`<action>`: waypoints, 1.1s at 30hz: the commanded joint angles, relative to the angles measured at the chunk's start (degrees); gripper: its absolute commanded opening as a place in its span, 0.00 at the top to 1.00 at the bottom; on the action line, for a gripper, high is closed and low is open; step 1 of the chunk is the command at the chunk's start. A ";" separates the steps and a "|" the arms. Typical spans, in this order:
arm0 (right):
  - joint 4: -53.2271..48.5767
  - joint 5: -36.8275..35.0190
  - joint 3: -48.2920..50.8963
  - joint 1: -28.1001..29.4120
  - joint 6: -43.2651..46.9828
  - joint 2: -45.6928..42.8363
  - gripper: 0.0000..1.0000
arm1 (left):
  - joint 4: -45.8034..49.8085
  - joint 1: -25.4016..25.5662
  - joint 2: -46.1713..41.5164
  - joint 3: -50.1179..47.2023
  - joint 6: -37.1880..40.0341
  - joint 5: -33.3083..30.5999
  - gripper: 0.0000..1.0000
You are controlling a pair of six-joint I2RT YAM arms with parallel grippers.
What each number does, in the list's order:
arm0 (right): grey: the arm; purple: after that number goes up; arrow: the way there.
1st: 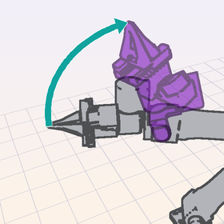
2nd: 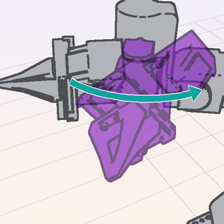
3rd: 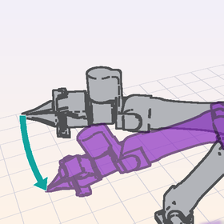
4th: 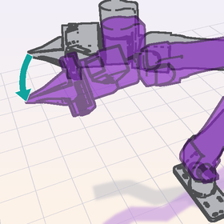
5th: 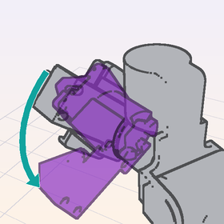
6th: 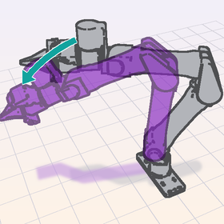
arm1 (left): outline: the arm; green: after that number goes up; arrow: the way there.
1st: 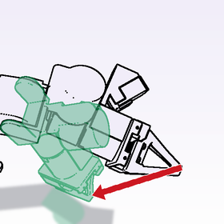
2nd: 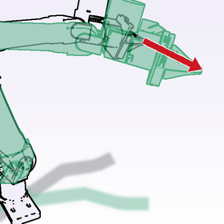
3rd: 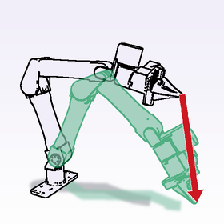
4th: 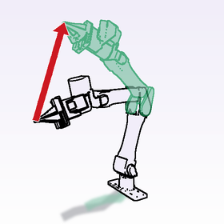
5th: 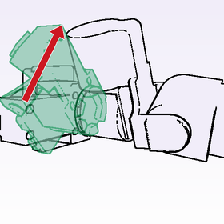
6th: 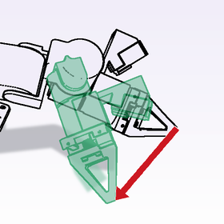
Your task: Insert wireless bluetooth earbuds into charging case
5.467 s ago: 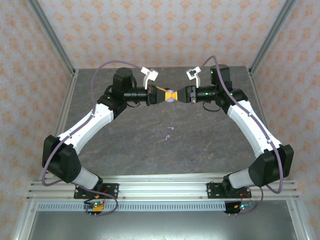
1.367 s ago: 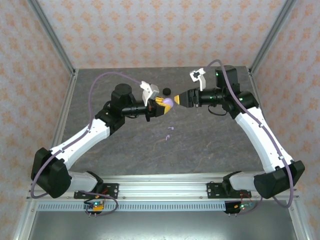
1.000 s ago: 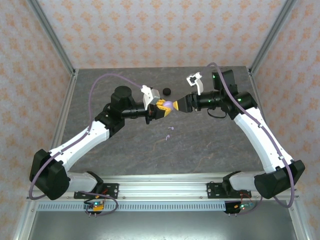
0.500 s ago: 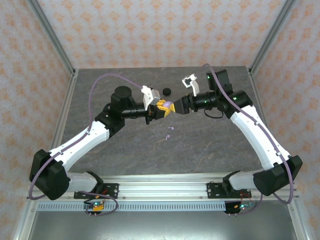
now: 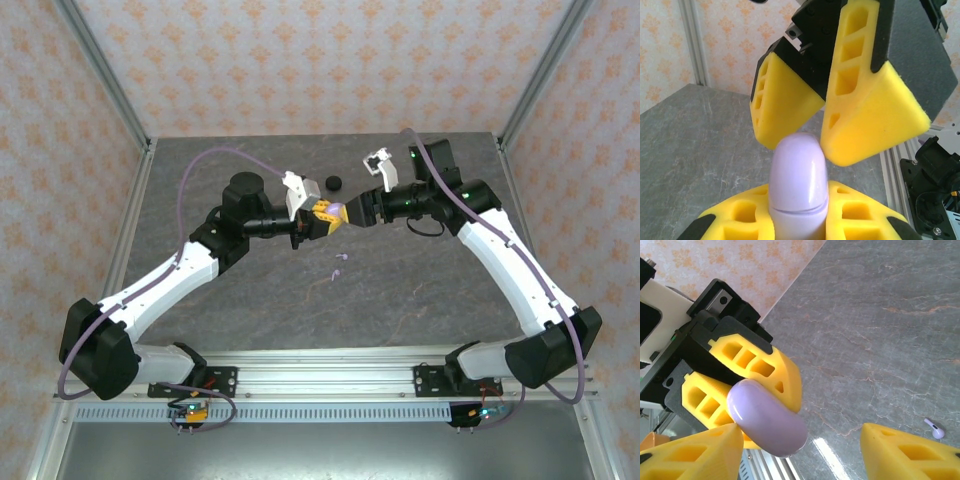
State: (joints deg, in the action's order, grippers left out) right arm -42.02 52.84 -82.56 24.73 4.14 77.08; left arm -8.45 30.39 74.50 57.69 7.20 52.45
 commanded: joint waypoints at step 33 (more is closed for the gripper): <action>-0.96 -32.51 3.07 -1.94 -13.84 3.89 0.36 | -14.40 1.82 -4.76 -8.28 -7.92 -6.93 0.93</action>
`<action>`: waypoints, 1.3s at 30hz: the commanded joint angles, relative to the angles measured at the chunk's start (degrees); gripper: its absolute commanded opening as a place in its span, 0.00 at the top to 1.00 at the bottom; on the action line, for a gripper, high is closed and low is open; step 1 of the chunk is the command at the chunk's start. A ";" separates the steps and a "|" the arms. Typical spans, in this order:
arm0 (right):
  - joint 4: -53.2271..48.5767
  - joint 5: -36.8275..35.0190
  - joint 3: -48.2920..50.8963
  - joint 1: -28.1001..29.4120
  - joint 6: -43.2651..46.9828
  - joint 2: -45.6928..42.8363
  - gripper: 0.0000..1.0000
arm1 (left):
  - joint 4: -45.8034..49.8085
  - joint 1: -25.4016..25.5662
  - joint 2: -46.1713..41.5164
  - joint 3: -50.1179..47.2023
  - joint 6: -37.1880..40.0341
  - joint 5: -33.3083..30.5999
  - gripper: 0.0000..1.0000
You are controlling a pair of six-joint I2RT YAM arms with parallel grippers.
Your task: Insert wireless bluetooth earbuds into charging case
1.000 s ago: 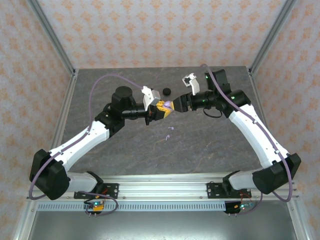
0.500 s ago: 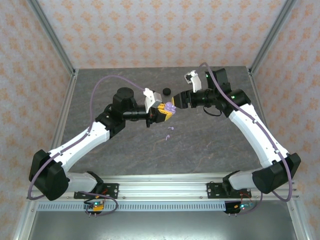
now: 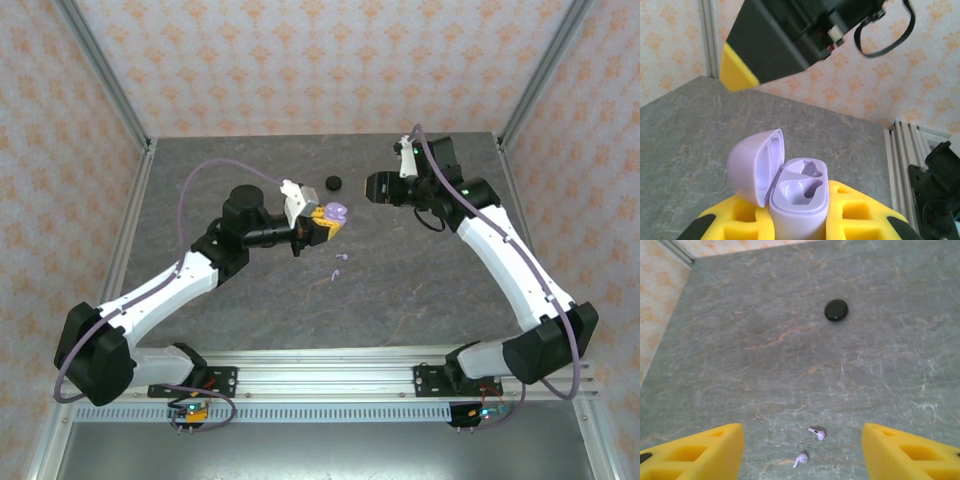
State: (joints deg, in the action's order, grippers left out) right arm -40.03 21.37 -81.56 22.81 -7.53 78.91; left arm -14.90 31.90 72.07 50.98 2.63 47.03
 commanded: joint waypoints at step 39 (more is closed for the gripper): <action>7.78 16.07 9.52 6.29 -9.45 29.80 0.86 | -4.98 1.57 -10.02 -5.70 -4.13 -6.24 0.94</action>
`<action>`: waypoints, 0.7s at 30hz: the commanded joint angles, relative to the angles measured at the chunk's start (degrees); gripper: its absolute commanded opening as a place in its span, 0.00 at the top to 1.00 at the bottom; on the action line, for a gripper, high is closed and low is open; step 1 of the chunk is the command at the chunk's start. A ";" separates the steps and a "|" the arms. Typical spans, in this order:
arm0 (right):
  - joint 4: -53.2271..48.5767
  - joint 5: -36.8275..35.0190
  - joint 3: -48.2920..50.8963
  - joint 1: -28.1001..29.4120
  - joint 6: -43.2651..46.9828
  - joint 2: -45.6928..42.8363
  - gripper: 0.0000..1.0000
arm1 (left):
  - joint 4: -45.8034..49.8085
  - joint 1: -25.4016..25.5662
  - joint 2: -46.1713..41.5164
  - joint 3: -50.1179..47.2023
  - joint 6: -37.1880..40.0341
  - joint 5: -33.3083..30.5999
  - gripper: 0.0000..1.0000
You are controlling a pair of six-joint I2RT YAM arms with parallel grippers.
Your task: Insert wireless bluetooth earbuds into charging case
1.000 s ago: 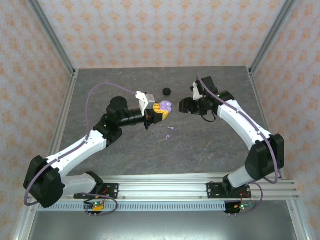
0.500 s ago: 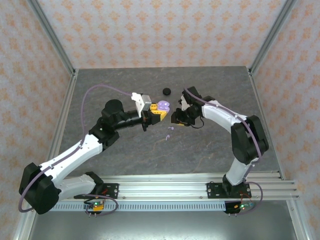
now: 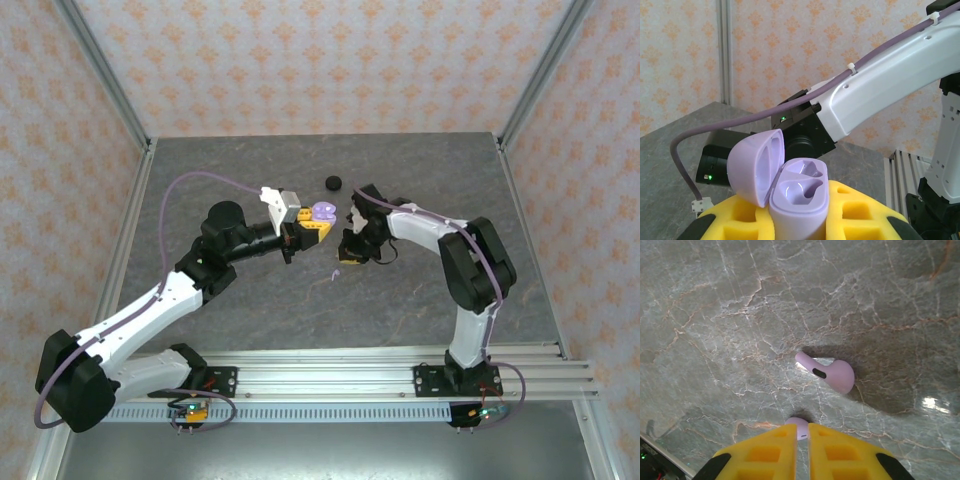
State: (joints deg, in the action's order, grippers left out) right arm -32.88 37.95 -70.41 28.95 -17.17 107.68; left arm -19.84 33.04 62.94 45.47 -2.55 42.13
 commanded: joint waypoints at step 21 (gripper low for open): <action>-3.64 -10.93 -5.92 0.14 1.48 5.55 0.89 | 1.47 0.42 -0.24 0.39 1.35 -2.74 0.94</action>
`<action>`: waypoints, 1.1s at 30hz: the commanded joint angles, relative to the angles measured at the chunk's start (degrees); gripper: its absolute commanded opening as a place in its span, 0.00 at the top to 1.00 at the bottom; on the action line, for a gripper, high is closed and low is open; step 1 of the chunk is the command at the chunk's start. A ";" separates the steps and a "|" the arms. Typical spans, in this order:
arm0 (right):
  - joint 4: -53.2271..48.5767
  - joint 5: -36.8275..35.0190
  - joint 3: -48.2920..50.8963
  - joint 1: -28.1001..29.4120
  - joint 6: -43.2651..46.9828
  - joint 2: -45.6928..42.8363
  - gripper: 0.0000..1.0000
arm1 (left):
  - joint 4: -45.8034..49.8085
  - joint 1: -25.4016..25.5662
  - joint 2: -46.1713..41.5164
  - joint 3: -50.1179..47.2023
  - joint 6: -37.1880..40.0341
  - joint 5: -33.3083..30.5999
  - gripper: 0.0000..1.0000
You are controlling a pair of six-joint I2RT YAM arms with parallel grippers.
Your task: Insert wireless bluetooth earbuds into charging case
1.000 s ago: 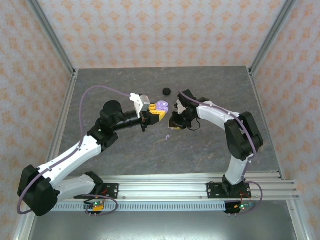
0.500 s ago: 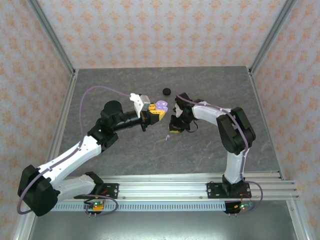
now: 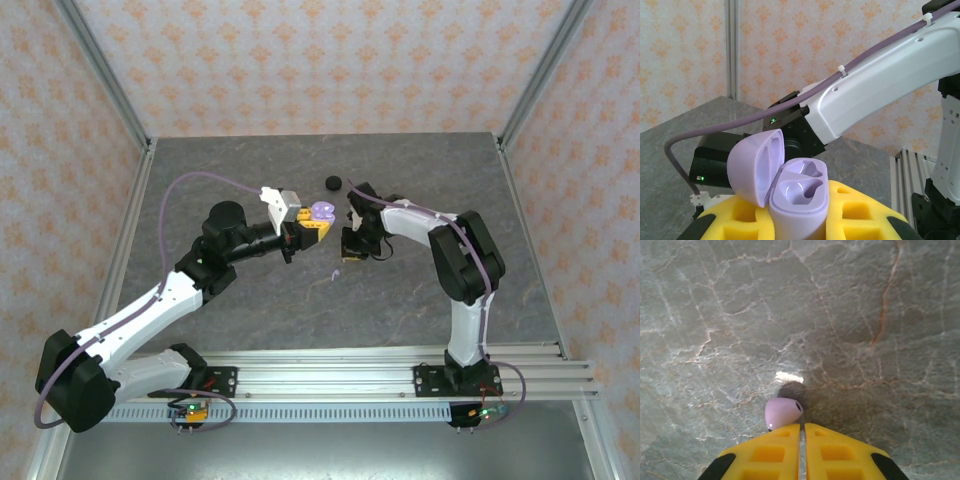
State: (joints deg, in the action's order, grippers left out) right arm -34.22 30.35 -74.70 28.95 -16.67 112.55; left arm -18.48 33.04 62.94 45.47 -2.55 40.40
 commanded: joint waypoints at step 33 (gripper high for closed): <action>-10.07 -17.71 -12.28 6.55 1.03 3.33 0.59 | 2.18 0.37 -1.61 1.49 1.85 -2.26 0.94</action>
State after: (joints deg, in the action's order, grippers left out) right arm -40.49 17.41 -85.01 34.87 -13.98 114.54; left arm -16.51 33.04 62.87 45.50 -1.85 39.46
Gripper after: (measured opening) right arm 0.415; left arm 0.170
